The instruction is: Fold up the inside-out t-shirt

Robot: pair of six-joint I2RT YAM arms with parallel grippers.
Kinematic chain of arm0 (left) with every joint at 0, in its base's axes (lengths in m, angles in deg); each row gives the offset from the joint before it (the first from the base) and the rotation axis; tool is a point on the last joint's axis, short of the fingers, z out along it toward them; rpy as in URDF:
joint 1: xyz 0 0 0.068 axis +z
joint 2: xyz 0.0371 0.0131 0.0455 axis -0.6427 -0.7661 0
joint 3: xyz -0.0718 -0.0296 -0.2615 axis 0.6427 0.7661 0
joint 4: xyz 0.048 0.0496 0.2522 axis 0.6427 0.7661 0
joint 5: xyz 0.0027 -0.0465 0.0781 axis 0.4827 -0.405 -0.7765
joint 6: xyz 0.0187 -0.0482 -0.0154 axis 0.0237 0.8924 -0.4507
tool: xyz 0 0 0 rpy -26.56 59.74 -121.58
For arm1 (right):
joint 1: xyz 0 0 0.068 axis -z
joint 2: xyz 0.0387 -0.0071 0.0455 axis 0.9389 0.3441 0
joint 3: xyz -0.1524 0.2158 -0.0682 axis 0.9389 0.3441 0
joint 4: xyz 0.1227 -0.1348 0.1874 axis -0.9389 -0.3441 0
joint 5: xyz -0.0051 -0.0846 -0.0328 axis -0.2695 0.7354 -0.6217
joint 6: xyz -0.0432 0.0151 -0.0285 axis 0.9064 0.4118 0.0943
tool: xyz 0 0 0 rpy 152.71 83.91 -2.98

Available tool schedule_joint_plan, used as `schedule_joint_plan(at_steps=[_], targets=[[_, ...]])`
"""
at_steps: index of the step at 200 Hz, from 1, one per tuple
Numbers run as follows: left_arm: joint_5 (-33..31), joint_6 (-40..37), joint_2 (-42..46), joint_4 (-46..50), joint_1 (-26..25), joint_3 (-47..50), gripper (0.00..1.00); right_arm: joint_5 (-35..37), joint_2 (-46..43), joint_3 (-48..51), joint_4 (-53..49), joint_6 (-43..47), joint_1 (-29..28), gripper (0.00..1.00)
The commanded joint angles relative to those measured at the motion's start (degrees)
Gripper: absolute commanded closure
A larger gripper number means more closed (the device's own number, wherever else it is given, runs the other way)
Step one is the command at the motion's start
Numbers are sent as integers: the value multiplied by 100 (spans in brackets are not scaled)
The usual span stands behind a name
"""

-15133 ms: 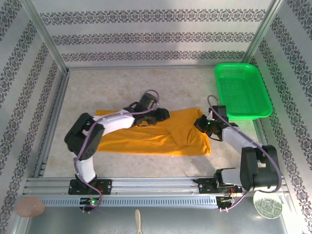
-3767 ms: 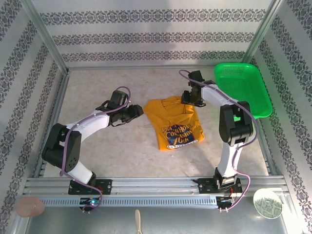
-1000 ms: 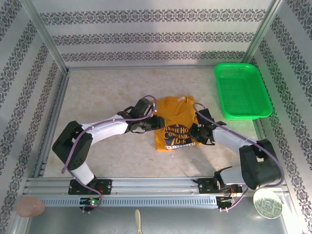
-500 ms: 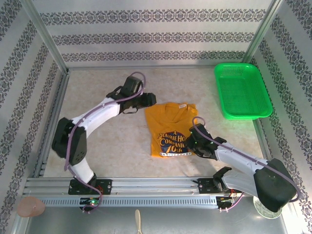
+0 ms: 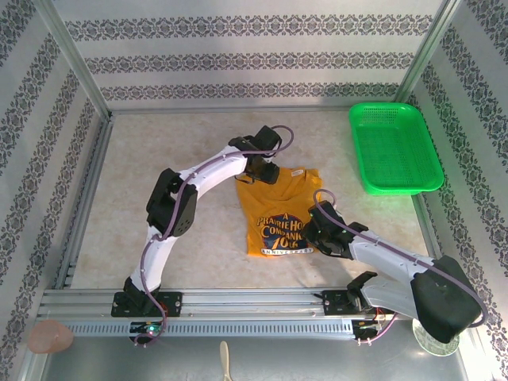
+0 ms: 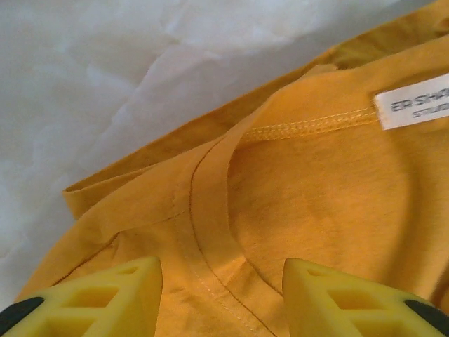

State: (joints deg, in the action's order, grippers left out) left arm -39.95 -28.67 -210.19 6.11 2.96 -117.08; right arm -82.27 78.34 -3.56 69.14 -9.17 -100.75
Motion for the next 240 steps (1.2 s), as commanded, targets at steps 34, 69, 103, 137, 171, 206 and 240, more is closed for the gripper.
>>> schedule_joint_plan(at_steps=[34,69,103,137,171,206,240], targets=[[-402,-129,-447,434,66,-615,57,267,0,252,-322,-149,33,70],[-395,-169,-789,562,65,-1043,67,291,-33,279,-335,-242,20,70],[-443,-268,-1055,896,86,-1797,100,354,-69,277,-433,-351,12,70],[-178,-28,-1077,995,388,-2357,100,358,-2,276,-435,-409,2,70],[167,180,-1104,968,694,-2397,100,369,91,275,-419,-453,2,70],[178,201,-1157,950,802,-2173,100,380,151,279,-388,-509,-14,71],[362,276,-1276,719,902,-2128,52,371,19,427,-403,-526,-15,70]])
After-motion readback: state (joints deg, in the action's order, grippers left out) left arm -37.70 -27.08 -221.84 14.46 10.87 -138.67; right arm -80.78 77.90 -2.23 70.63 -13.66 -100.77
